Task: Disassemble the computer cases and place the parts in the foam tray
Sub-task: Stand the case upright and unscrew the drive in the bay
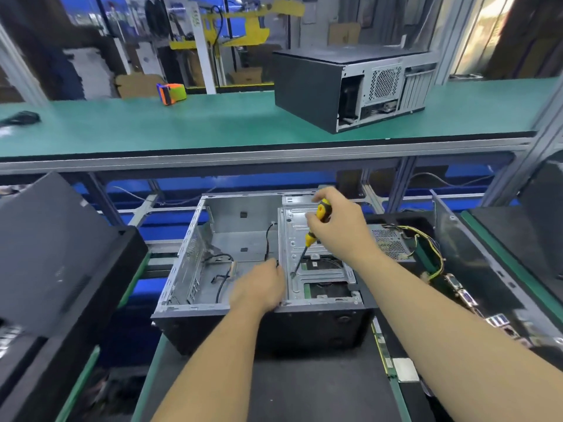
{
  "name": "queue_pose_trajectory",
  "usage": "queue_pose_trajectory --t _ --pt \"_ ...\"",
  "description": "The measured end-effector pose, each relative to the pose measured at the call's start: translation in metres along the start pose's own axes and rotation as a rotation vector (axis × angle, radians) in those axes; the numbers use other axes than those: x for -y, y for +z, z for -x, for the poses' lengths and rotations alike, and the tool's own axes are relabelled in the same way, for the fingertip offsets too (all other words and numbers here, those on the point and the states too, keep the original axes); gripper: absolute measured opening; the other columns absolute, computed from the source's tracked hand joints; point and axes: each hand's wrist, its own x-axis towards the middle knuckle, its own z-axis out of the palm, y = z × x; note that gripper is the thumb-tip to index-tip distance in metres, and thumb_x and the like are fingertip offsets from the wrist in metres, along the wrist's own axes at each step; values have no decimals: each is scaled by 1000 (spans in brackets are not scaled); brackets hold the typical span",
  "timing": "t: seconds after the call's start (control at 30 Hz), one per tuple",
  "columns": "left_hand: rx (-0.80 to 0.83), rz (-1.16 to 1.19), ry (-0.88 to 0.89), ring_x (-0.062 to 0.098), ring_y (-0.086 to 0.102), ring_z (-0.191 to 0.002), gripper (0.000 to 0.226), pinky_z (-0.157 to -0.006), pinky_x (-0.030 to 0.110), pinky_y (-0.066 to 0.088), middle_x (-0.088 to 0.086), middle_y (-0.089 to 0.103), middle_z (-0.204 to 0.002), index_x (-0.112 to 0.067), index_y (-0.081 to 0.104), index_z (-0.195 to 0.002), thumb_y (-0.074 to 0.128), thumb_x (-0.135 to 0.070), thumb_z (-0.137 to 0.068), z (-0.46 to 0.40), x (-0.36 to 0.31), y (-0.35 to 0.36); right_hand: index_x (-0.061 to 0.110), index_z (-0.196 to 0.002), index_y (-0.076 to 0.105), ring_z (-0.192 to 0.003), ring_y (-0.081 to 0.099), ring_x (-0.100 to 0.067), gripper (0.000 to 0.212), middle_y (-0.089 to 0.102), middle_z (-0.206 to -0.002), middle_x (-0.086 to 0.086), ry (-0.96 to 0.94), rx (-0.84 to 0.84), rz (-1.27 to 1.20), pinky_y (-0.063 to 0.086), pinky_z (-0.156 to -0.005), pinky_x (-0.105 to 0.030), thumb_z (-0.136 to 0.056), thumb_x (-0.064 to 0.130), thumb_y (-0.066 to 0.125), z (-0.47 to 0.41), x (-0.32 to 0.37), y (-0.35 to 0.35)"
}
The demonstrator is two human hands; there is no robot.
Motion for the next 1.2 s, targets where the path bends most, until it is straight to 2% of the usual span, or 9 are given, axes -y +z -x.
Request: queue_pose_trajectory --t 0.13,0.27,0.5,0.63,0.77,0.87,1.03,1.13,1.2 --pt "39 25 22 31 60 -105 38 -94 45 49 8 66 -123 -20 55 -111 26 -44 -106 -3 0 1 27 -86 50 -57 46 -11 17 52 -67 3 -3 88 29 51 -56 -31 -89 14 62 5 -4 5" --pt "92 103 18 31 59 -106 36 -98 46 48 6 66 -122 -21 55 -116 26 -42 -106 -5 -1 0 26 -88 51 -60 49 -10 18 53 -73 2 -6 134 53 53 -56 -30 -88 13 63 9 -5 5" --pt "103 119 19 31 60 -104 33 -98 47 48 5 67 -116 -23 52 -110 27 -42 -105 -6 1 1 27 -89 50 -59 51 -8 19 54 -72 3 5 118 34 48 -51 -14 -91 14 63 12 -7 6" --pt "102 120 22 30 60 -101 33 -96 47 49 5 67 -112 -22 52 -108 27 -43 -106 -6 1 1 28 -89 50 -58 51 -7 21 53 -70 6 4 105 19 46 -50 -12 -91 14 64 11 -7 6" --pt "90 117 19 29 61 -100 33 -95 46 50 3 67 -111 -24 54 -111 28 -44 -105 -6 2 2 28 -89 49 -60 53 -9 20 55 -72 3 -2 129 44 53 -51 -19 -92 15 64 12 -7 8" --pt "88 110 19 28 61 -98 33 -95 46 50 2 67 -110 -25 54 -110 28 -45 -105 -6 2 3 31 -87 48 -59 54 -9 22 55 -72 5 -14 135 63 50 -50 -14 -92 17 64 12 -7 6" --pt "78 112 20 28 60 -101 35 -95 46 50 1 67 -116 -27 55 -117 28 -46 -105 -6 3 3 30 -88 49 -63 57 -13 20 56 -73 4 -12 142 80 49 -53 -16 -93 19 65 11 -6 4" --pt "78 105 15 28 60 -99 32 -93 46 50 2 66 -112 -26 53 -109 29 -45 -105 -7 3 4 25 -90 51 -67 59 -17 17 55 -73 5 -49 195 99 50 -58 -22 -93 20 67 13 2 2" --pt "78 97 7 27 59 -93 28 -88 43 50 1 63 -103 -26 50 -100 29 -45 -105 -7 3 4 24 -89 53 -69 57 -17 17 56 -75 5 -118 292 121 50 -62 -26 -91 21 70 13 14 -2"
